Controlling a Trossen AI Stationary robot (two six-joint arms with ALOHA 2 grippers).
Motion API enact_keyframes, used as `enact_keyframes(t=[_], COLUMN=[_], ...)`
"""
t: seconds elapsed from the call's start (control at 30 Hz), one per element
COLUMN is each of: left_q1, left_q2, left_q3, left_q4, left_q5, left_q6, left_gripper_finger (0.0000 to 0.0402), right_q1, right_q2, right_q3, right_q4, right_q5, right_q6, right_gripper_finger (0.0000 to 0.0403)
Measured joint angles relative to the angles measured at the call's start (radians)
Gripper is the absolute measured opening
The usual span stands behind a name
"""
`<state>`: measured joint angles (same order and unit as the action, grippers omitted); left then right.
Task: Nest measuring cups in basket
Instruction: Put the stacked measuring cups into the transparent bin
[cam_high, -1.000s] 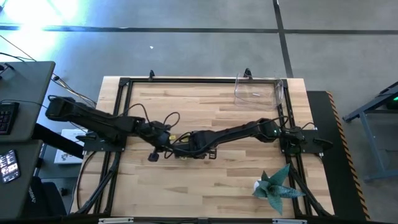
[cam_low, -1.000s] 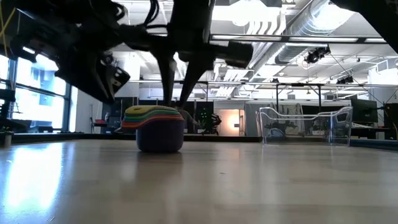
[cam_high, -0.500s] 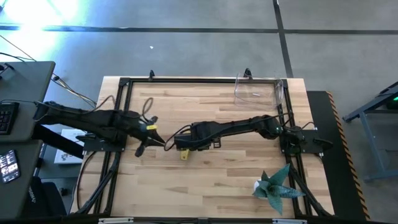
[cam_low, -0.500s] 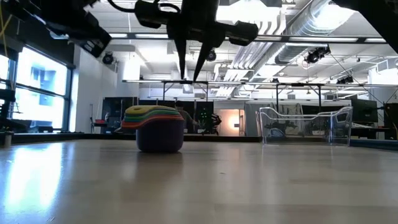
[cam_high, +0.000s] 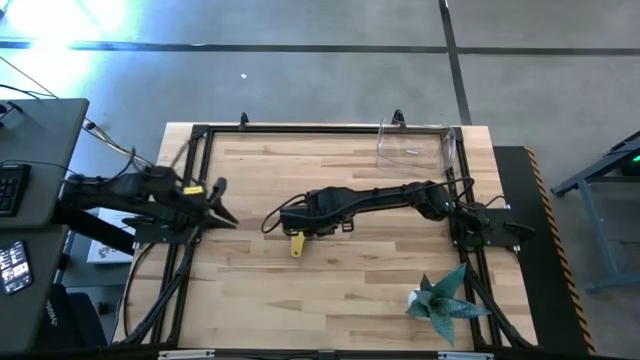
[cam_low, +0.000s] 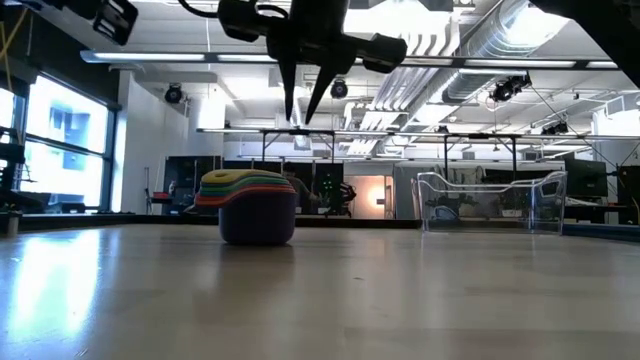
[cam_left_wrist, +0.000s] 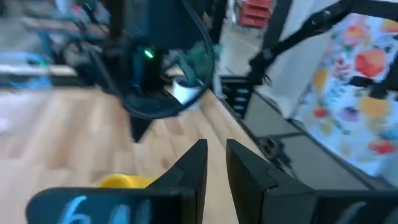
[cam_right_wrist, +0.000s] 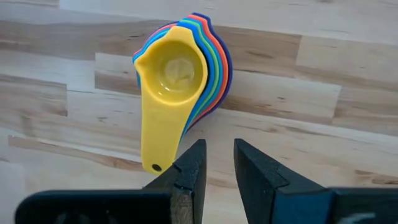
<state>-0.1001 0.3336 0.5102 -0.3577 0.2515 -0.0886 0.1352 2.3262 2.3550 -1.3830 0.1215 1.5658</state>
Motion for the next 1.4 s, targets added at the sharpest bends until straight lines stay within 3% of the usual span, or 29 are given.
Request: enact_keyframes(t=[0.37, 0.57, 0.77, 1.4], left_q1=[0.001, 0.001, 0.001, 0.001], left_q2=[-0.230, -0.331, -0.324, -0.329], left_q3=[-0.026, -0.063, -0.082, -0.325], left_q4=[-0.103, -0.078, -0.045, 0.157], left_q5=[-0.259, -0.269, -0.302, -0.318], left_q6=[0.082, 0.061, 0.037, -0.008], left_gripper_finger=[0.0048, 0.0048, 0.0048, 0.0048], right_q1=[-0.005, -0.009, -0.017, -0.018], right_q2=[0.000, 0.000, 0.000, 0.001], right_q3=[0.000, 0.000, 0.000, 0.000], right_q4=[0.016, 0.021, 0.028, 0.035], right_q5=[0.000, 0.001, 0.001, -0.006], right_q6=[0.003, 0.004, 0.003, 0.007], right_gripper_finger=[0.0073, 0.0073, 0.0073, 0.0073])
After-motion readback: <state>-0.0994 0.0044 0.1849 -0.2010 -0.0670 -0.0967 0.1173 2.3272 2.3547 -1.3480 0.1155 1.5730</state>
